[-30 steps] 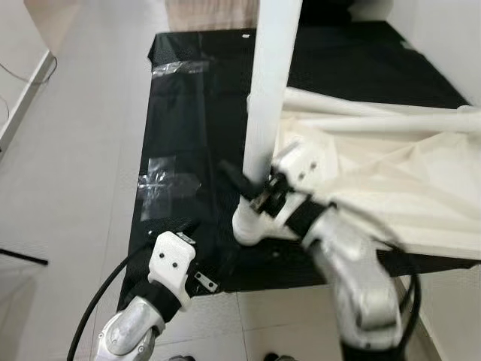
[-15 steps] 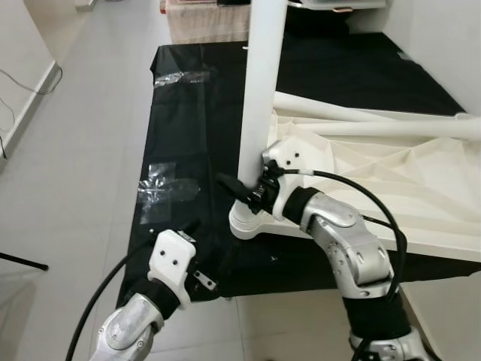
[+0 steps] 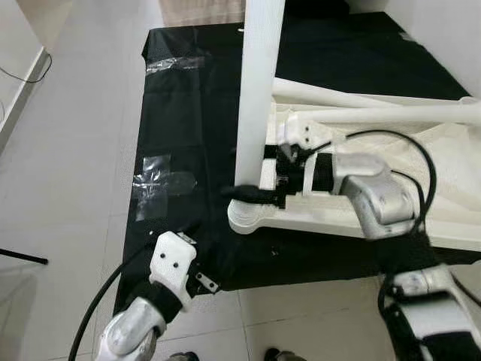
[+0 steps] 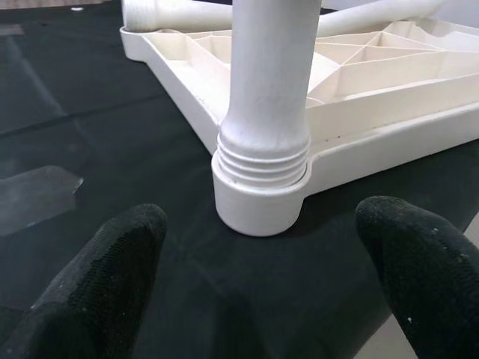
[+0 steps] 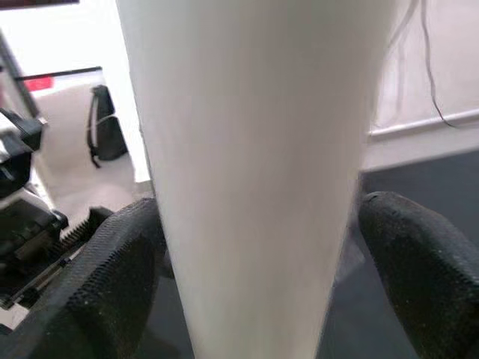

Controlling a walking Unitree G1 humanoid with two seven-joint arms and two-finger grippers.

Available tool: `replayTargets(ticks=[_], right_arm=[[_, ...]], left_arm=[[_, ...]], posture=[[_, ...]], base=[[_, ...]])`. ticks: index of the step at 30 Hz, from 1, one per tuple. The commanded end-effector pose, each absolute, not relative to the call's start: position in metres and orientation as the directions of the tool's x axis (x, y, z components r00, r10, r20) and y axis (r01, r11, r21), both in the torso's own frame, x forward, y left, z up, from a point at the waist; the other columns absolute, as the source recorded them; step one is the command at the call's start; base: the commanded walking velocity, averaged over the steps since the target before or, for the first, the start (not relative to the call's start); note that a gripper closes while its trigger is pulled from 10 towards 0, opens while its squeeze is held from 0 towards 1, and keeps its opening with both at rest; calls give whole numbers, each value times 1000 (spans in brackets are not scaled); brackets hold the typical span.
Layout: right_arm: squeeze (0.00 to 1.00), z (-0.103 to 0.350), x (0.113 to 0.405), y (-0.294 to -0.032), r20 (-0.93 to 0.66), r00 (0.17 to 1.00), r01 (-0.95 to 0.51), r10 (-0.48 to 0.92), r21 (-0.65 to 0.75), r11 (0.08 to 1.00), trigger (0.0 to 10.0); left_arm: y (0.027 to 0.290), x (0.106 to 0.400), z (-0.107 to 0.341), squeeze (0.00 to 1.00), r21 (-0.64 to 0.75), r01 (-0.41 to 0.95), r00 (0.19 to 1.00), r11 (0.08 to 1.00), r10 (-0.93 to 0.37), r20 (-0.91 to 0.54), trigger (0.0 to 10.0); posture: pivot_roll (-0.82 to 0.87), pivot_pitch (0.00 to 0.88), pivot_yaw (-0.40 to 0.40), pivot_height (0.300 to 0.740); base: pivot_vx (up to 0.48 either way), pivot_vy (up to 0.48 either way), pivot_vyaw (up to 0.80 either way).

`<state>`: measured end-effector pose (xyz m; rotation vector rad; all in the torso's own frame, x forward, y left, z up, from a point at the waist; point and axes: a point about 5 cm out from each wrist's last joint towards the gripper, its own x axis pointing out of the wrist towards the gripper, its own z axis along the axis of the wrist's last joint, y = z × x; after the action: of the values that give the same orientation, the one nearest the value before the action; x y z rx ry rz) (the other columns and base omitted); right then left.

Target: Building children table

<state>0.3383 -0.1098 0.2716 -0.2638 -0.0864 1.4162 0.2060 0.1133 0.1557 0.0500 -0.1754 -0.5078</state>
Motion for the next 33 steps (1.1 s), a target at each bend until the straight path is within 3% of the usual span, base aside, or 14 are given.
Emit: replayTargets(ticks=[1,9,15,17,18,19,20,21,24,28,29,31,32,33], right_arm=[[0,272,338,-108,-95,84,-975,992,-211,62,0],[0,270,340,-118,-126,24,-982,992,-188,0,0],[0,256,336,-123,-163,77,-981,984,-189,46,0],[0,226,328,-111,-123,370,-925,921,-139,353,0],[0,226,328,-111,-123,370,-925,921,-139,353,0],[0,198,316,-99,-136,642,-766,755,-91,636,0],[0,198,316,-99,-136,642,-766,755,-91,636,0],[0,183,306,-98,-160,802,-590,575,-64,805,0],[0,167,266,-61,-182,809,-565,559,16,825,0],[0,178,279,-52,-119,801,-590,587,13,808,0],[0,189,290,-50,-76,791,-609,608,4,793,3176],[0,193,294,-49,-56,784,-619,618,3,786,3176],[0,200,298,-48,-20,767,-642,642,2,767,10000],[0,206,299,-47,7,723,-691,691,-1,723,10000]], left_arm=[[114,200,154,0,100,477,863,873,-487,135,10000],[115,197,154,0,99,486,860,869,-495,124,10000],[115,196,153,0,97,489,859,867,-498,121,10000],[115,195,153,0,95,489,859,867,-498,119,10000],[115,195,153,0,95,489,859,867,-498,119,10000],[116,195,153,0,95,488,860,868,-496,118,10000],[116,195,153,0,95,488,860,868,-496,118,10000],[118,195,154,0,95,486,861,869,-495,118,10000],[119,199,154,0,101,494,856,863,-504,115,10000],[118,204,153,0,102,502,852,859,-511,114,10000],[118,207,152,0,104,503,851,858,-513,114,10000],[117,208,152,0,104,503,851,858,-512,115,10000],[117,209,152,0,106,499,853,860,-509,117,10000],[118,209,152,0,107,494,855,863,-504,119,10000]], posture=[[90,267,-25,740],[82,277,-12,740],[68,277,-17,740],[51,279,-32,740],[51,279,-32,740],[46,286,-25,740],[46,286,-25,740],[44,288,-21,740],[16,282,10,740],[17,246,15,740],[20,235,9,740],[20,235,9,740],[21,231,4,740],[21,230,3,740]], base=[[0,0,0],[0,0,0],[0,0,0],[0,0,0],[0,0,0],[0,0,0],[0,0,0],[0,0,0],[0,0,0],[0,0,0],[0,0,0],[0,0,0],[0,0,0],[0,0,0]])
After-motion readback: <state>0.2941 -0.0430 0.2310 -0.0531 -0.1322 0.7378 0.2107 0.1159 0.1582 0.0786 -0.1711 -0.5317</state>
